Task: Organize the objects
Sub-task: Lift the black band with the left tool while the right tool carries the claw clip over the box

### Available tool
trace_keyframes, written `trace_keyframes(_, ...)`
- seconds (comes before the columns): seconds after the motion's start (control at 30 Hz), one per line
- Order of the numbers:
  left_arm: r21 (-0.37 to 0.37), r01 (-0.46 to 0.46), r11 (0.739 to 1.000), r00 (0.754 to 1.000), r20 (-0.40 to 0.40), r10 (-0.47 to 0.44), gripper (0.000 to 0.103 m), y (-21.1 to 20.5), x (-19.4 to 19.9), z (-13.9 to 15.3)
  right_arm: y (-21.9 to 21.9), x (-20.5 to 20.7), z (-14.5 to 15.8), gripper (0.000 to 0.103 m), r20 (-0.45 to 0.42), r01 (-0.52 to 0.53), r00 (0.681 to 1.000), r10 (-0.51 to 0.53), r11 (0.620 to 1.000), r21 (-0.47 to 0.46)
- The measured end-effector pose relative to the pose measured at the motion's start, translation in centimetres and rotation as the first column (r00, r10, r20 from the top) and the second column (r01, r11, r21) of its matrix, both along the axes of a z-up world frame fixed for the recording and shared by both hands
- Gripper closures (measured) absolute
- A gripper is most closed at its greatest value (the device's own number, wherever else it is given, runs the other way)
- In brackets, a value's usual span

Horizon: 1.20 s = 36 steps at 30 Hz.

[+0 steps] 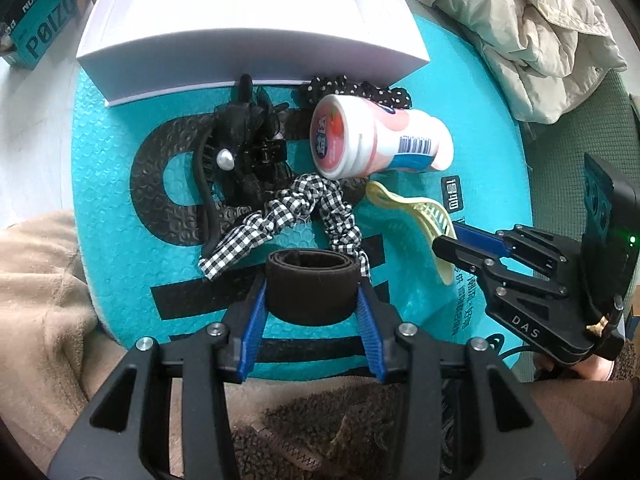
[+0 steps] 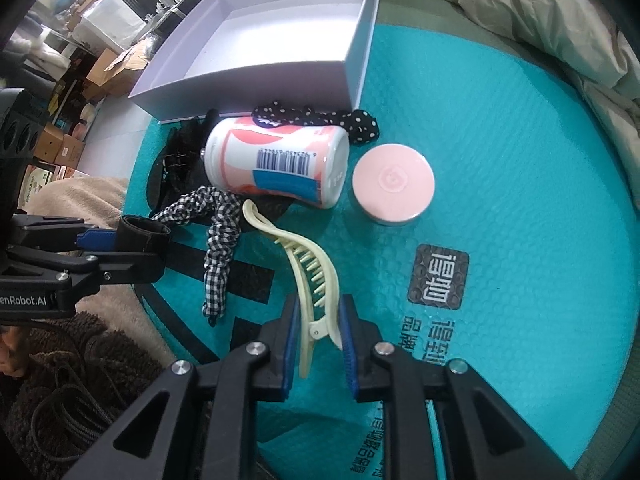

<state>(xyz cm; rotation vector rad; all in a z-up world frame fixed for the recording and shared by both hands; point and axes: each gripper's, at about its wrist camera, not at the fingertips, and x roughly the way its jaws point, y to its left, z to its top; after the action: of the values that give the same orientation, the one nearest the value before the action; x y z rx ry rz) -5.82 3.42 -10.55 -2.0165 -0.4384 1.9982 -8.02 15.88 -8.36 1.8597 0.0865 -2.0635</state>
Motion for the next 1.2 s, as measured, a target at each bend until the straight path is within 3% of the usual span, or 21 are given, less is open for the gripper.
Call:
trace_keyframes(0.6,-0.030,0.021,0.999,0.997,-0.070,-0.023,0.062,-0.7,0.1,3.2,-0.4,0.9,4.4,0.084,-0.052,-0.066,0.997,0.064,0.998,-0.024)
trace_keyframes(1.2,-0.051,-0.008,0.999,0.995,-0.102,0.003,0.062,-2.7,-2.0,5.3,-1.7,-2.3,6.6,0.084,-0.059,-0.124,0.991,0.119,0.988,-0.087)
